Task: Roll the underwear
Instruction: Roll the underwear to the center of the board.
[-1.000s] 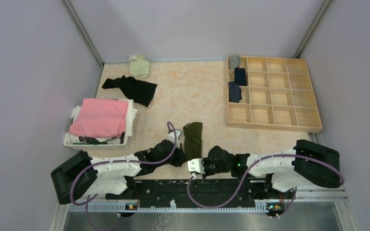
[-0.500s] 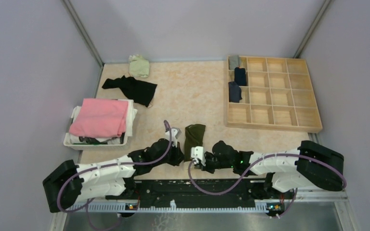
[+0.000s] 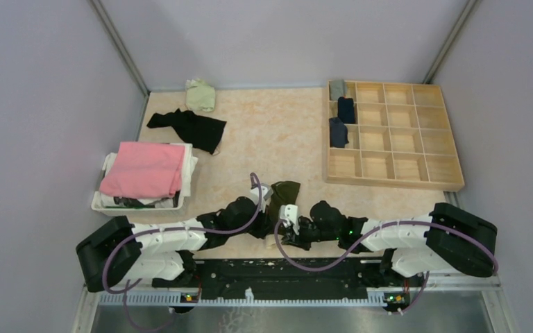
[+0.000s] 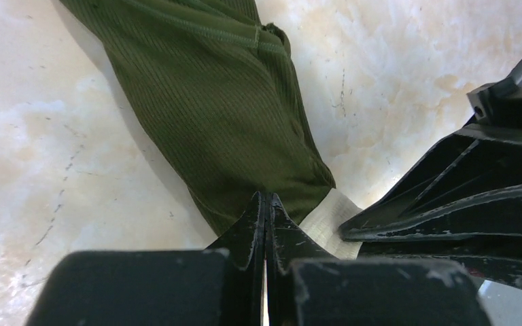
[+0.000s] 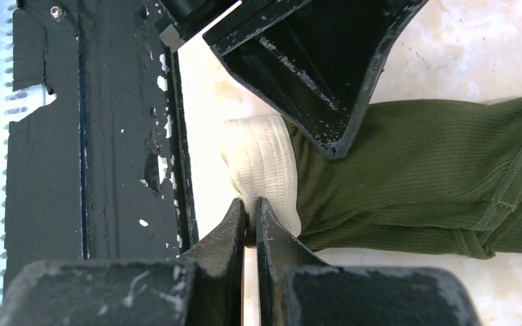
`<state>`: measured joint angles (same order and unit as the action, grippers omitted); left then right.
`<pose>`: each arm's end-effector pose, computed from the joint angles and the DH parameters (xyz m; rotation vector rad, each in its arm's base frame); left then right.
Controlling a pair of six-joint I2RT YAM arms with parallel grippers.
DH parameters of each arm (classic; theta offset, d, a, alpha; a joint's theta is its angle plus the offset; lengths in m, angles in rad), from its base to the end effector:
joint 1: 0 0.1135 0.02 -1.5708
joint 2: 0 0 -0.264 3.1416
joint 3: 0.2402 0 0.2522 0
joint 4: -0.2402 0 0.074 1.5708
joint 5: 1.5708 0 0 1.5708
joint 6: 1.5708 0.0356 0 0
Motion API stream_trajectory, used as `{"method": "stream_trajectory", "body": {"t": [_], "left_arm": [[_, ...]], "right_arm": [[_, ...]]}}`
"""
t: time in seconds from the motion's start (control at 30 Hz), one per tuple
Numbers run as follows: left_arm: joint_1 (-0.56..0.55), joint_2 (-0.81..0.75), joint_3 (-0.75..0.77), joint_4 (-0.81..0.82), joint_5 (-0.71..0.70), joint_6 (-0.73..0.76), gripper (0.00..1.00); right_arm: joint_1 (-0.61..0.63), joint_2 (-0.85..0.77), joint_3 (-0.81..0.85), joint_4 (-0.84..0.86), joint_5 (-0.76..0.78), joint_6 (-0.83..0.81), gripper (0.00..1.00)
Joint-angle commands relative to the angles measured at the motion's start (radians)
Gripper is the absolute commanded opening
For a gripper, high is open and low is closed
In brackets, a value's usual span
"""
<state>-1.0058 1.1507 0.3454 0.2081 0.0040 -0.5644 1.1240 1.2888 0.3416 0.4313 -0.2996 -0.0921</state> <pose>0.1155 -0.1825 0.1579 0.5086 2.2555 -0.8683 0.0909 0.2140 0.1500 -1.4109 1.6897 0.9181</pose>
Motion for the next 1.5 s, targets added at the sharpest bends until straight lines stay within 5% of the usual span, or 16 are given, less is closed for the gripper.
{"method": "stream_trajectory", "body": {"t": [0.0,0.53,1.27,1.47], "left_arm": [[-0.001,0.051,0.023,0.091,0.069,0.031,0.0],[0.0,0.076,-0.013,0.072,0.088,0.041,0.0],[-0.001,0.09,-0.001,0.085,0.106,0.029,0.0],[0.0,0.011,0.004,0.029,0.008,0.01,0.0]], "right_arm": [[-0.026,-0.034,-0.017,0.064,-0.032,0.074,0.0],[-0.142,-0.019,-0.086,0.225,-0.083,0.383,0.0],[-0.284,0.14,0.08,-0.017,-0.098,0.436,0.0],[-0.289,0.129,0.121,-0.089,-0.125,0.398,0.0]]}}
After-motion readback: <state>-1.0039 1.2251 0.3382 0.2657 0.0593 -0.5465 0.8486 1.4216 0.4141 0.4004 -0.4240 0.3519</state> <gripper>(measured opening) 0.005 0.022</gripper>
